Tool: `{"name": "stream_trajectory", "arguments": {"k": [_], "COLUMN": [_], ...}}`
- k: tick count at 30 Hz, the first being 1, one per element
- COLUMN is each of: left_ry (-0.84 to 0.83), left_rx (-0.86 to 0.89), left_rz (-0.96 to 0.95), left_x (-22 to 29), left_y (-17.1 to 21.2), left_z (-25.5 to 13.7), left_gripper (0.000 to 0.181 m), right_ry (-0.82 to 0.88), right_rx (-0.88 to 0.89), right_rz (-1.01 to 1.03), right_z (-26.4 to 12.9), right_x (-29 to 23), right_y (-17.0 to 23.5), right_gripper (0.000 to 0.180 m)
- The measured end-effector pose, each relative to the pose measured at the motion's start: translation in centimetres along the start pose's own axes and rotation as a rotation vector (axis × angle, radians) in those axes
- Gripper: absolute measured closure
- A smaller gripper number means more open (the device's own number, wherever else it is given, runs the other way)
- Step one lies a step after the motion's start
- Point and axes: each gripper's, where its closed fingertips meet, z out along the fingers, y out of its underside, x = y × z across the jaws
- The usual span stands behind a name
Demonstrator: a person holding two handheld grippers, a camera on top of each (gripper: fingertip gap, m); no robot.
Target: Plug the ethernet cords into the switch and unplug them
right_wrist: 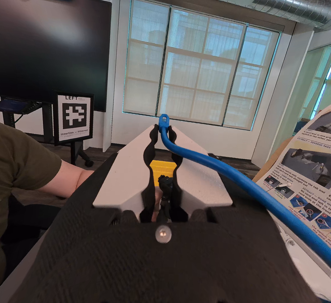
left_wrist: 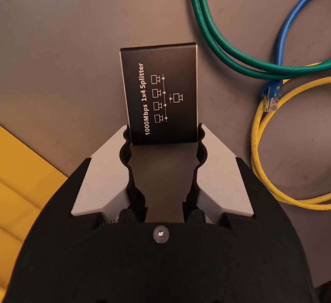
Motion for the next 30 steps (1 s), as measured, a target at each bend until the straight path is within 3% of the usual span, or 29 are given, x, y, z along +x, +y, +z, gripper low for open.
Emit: {"name": "stream_trajectory", "arguments": {"k": [5,9,14,21,26,30], "left_ry": [-0.083,-0.143,-0.034,0.246,0.331,0.377], "left_rx": [-0.007,0.090,0.269,0.509,0.577,0.592], "left_rz": [0.096,0.124,0.051,-0.143,-0.207,-0.247], "left_x": [-0.7,-1.6,-2.1,-3.7,-4.9,-5.4], "left_y": [-0.9,-2.4,-3.3,-3.7,-3.3,-3.2], "left_z": [-1.8,-5.1,-9.5,-15.0,-16.7,-16.8], "left_gripper": [0.107,0.108,0.108,0.108,0.107,0.107], "right_ry": [0.018,0.048,0.106,0.118,-0.195,-0.149], "right_rx": [-0.020,-0.045,-0.110,-0.279,-0.586,-0.798], "right_rz": [0.014,0.033,0.086,0.132,0.253,0.315], "right_z": [0.1,0.3,0.9,2.0,3.2,6.2], "right_x": [0.7,1.8,3.6,4.2,-1.6,-2.9], "right_y": [0.9,2.0,4.7,9.3,16.7,24.7], "right_gripper": [0.169,0.169,0.170,0.170,0.170,0.169]}}
